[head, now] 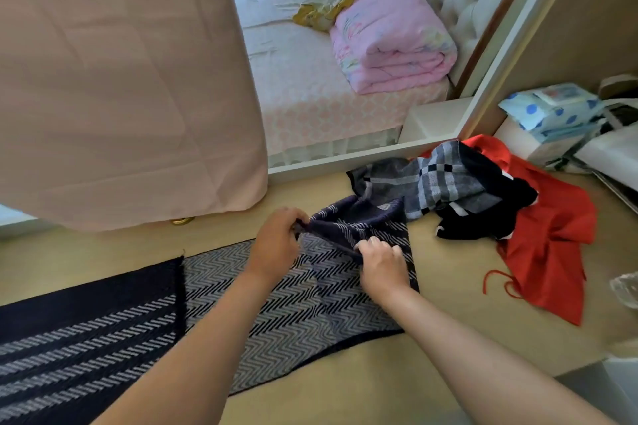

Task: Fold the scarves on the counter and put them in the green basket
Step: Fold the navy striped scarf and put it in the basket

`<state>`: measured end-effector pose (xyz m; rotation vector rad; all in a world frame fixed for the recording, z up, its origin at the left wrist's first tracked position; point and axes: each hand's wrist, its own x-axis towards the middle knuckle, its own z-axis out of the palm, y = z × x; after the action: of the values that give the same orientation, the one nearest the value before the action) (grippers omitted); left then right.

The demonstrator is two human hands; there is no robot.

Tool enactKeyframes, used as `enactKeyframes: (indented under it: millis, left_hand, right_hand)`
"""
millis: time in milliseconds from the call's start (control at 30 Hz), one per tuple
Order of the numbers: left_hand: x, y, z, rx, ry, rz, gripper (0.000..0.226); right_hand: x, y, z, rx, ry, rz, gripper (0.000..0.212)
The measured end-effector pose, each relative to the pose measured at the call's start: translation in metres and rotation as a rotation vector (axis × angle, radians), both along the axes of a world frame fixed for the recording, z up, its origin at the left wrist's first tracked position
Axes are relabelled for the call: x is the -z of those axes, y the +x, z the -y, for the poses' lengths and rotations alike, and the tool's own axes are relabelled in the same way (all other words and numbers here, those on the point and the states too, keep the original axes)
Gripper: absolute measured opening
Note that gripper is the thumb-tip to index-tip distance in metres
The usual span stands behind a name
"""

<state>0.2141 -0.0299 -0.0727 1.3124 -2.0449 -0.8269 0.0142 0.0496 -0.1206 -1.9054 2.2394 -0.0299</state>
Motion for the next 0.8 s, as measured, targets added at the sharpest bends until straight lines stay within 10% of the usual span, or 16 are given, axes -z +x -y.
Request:
enactKeyframes:
  millis: [233, 533, 667, 800]
  left_hand:
    - [-0.010, 0.084, -0.020, 0.166, 0.042, 0.606, 0.025]
    - [0.021, 0.091, -0.030, 0.279, 1.145, 0.782, 0.024]
    - [0.036, 0.056, -0.011, 0.229, 0.648, 0.715, 0.023]
    - [0.061, 0.037, 0.007, 0.014, 0.264, 0.609, 0.039]
  right_hand:
    - [-0.012, 0.022, -0.007, -0.132, -0.003, 0.073, 0.026]
    - [-0.009, 0.029, -0.022, -0.221, 0.549, 0.152, 0.032]
    - [-0.008, 0.008, -0.010, -0.091, 0.464, 0.383, 0.033]
    - [0.004, -0.009, 0.020, -0.094, 0.198, 0.184, 0.031]
